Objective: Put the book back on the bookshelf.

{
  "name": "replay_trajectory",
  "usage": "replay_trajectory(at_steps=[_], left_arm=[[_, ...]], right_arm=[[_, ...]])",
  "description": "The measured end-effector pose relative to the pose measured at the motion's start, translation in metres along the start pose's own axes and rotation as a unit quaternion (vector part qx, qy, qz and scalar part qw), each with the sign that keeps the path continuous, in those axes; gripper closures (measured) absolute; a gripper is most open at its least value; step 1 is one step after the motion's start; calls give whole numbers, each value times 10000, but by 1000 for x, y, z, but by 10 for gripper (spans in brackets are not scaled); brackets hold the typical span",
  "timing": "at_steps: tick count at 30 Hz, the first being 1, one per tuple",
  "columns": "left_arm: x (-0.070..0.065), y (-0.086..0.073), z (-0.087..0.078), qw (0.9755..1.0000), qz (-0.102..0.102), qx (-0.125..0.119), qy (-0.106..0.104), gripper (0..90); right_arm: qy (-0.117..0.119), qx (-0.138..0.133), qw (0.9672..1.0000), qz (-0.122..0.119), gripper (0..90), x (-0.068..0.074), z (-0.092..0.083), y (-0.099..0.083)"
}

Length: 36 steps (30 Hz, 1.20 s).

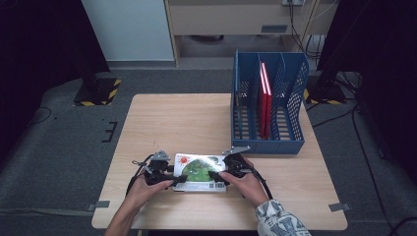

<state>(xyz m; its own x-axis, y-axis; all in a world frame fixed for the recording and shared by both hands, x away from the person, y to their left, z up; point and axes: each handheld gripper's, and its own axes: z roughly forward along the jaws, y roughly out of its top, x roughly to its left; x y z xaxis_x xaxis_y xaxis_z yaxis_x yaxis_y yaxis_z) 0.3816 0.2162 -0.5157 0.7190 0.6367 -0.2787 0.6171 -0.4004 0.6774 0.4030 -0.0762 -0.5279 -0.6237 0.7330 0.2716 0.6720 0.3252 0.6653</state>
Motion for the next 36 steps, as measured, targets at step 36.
replay_trajectory(at_steps=[36], left_arm=[[1,4,-25,9965,459,-458,537,520]], right_arm=[[-217,-499,9973,-499,264,19,-17,21]])
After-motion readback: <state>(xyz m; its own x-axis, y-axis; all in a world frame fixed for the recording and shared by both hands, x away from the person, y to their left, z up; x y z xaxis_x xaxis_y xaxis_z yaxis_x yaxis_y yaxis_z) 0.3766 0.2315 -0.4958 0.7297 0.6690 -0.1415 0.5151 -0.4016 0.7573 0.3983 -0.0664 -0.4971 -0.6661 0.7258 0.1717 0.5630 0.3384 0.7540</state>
